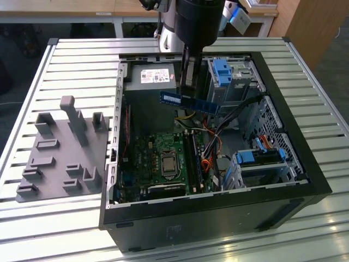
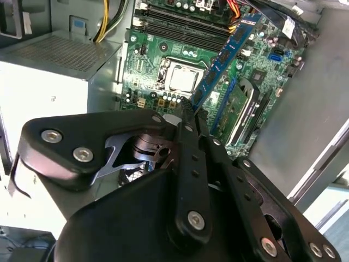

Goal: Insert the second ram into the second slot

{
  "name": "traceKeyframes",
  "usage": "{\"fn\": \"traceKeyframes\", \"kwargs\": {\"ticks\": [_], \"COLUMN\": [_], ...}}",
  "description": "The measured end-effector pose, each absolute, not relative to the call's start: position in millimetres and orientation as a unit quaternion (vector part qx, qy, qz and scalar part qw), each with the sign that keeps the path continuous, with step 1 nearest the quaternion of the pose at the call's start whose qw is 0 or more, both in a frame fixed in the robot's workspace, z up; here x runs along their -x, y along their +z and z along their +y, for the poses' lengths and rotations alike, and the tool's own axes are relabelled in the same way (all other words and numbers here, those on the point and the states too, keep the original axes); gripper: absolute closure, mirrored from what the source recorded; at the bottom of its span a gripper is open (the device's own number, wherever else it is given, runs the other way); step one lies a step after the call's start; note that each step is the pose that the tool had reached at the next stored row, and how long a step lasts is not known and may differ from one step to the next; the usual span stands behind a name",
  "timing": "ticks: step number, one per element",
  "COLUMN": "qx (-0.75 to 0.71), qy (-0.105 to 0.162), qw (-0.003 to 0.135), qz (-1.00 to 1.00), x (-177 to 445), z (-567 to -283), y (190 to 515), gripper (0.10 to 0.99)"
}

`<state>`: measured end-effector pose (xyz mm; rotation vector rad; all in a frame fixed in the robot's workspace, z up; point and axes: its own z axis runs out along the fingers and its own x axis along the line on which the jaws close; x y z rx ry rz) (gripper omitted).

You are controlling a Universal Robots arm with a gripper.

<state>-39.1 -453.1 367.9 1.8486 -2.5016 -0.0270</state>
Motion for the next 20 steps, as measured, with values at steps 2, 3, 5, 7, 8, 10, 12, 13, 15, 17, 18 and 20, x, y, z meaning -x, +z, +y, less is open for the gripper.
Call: {"fn": "traceKeyframes", "kwargs": {"ticks": [2, 3, 5, 7, 8, 10, 12, 13, 15, 17, 18, 20], "qx": [-0.587, -0.584, -0.578, -0.571, -0.568, -0.561, -0.555, -0.552, -0.545, -0.539, -0.536, -0.529], "qy": [-0.008, -0.008, -0.007, -0.006, -0.006, -0.005, -0.004, -0.004, -0.003, -0.002, -0.002, -0.001], "qw": [0.016, 0.016, 0.017, 0.018, 0.018, 0.018, 0.019, 0.019, 0.02, 0.02, 0.021, 0.021], "qz": [-0.809, -0.811, -0.816, -0.821, -0.823, -0.827, -0.832, -0.834, -0.838, -0.842, -0.844, -0.848], "x": [39.1, 39.0, 39.0, 39.1, 39.1, 39.0, 39.1, 39.1, 39.1, 39.1, 39.1, 39.1], "z": [-453.1, -453.1, -453.1, -453.1, -453.1, -453.1, -453.1, -453.1, -453.1, -453.1, -453.1, -453.1], "y": [367.8, 367.8, 367.8, 367.7, 367.7, 367.6, 367.6, 367.5, 367.4, 367.4, 367.4, 367.4], "gripper": [0.949, 0.949, 0.949, 0.949, 0.949, 0.949, 0.949, 0.949, 0.949, 0.949, 0.949, 0.949]}}
